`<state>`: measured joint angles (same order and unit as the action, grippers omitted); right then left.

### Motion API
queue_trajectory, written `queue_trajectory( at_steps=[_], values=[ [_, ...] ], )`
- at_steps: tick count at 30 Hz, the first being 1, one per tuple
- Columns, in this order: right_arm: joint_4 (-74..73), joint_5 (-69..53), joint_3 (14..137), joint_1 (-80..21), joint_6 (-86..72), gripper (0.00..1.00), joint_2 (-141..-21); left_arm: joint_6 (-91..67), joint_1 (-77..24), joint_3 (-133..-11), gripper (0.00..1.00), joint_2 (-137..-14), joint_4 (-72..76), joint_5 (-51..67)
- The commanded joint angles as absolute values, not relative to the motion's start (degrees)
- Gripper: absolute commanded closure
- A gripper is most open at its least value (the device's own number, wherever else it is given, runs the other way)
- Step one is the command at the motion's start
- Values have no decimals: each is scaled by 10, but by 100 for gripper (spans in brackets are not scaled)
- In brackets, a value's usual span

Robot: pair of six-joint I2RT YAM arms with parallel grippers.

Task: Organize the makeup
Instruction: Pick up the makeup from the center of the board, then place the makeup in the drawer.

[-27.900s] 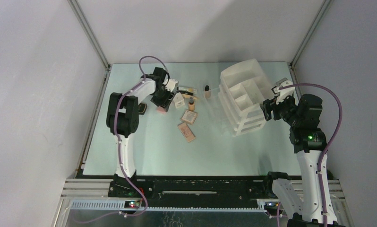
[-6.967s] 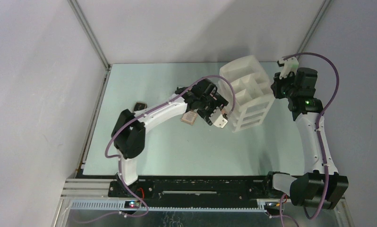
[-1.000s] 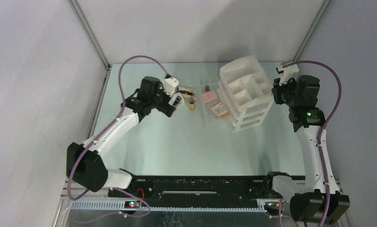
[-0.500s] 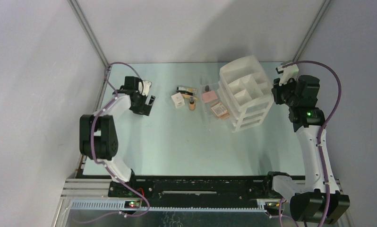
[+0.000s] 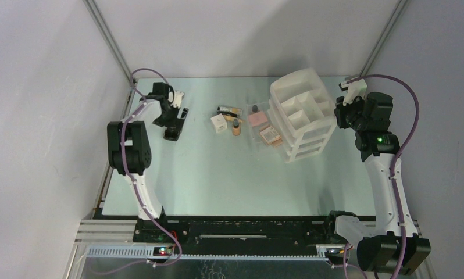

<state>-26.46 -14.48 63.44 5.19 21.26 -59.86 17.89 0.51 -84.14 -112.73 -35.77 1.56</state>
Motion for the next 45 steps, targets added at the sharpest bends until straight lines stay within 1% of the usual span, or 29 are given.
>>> queue_trajectory(
  at_steps=[1,10,12,14,18,19,21,25,29,33,39,45],
  values=[
    [-263,-147,635,50,220,75,-599,188,21,-883,9,-1148,-392,32],
    [-263,-147,635,49,222,75,-599,192,28,-879,19,-1168,-400,44],
    [-264,-147,635,49,222,75,-599,192,28,-879,23,-1171,-401,47],
    [-264,-147,635,49,221,75,-599,192,29,-880,29,-1171,-402,53],
    [-263,-147,635,49,221,75,-598,195,29,-877,47,-1144,-408,78],
    [-264,-147,635,49,221,75,-598,196,29,-873,51,-1130,-409,87],
    [-264,-147,635,49,220,75,-599,199,27,-860,54,-1092,-408,118],
    [-264,-148,635,49,221,75,-599,203,5,-827,55,-999,-402,166],
    [-263,-149,635,48,220,75,-597,214,-71,-813,54,-922,-401,168],
    [-263,-149,635,48,220,75,-594,214,-161,-823,53,-889,-401,166],
    [-264,-152,635,48,219,75,-593,203,-286,-898,52,-926,-401,156],
    [-264,-155,635,49,217,75,-594,173,-364,-1002,52,-1015,-406,161]
  ],
)
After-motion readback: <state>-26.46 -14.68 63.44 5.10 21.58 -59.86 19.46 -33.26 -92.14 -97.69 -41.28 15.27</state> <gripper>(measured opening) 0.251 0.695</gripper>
